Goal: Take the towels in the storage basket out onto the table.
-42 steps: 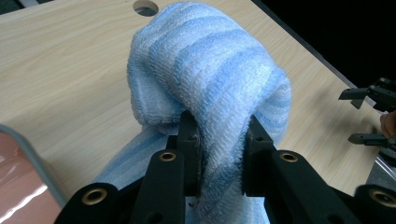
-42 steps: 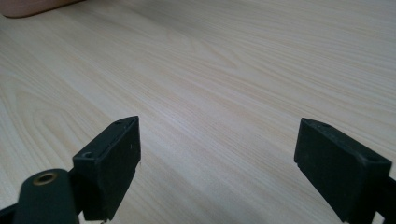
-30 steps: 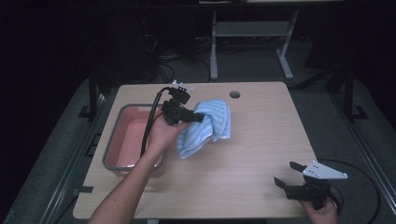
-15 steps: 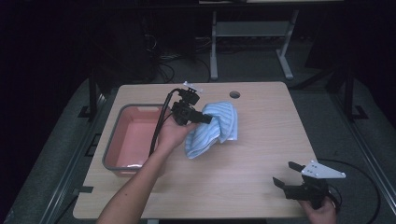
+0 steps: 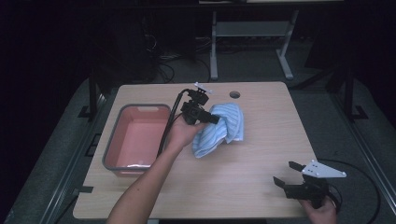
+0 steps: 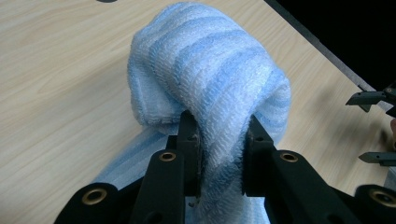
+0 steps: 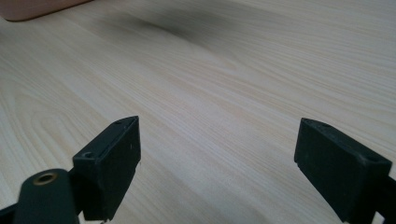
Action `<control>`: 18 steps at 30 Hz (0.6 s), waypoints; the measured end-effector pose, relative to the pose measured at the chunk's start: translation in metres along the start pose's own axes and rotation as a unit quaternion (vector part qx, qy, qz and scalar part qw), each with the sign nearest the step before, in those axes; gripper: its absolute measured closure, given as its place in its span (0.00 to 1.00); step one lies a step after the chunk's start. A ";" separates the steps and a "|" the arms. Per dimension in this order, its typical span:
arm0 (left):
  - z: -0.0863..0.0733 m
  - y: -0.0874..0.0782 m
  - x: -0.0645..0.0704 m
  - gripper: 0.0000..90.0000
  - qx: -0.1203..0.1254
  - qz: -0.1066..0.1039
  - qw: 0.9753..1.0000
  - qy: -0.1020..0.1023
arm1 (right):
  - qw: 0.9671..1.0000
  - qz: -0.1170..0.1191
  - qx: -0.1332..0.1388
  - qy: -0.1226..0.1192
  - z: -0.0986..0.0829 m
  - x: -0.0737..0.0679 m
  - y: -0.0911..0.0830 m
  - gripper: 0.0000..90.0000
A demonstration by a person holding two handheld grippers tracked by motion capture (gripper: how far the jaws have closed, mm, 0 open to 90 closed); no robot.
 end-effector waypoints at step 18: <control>0.005 0.028 0.018 0.82 -0.014 0.000 1.000 0.012 | 1.000 -0.001 0.002 0.000 0.000 0.000 -0.001 0.16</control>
Point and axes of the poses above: each handheld gripper's, and its own axes: y roughly forward along the jaws, z roughly out of its top, x roughly to its right, the point moved 8 cm from there along y, roughly forward along the jaws, and after that the axes turned 5 degrees about z, right-handed, at the moved point
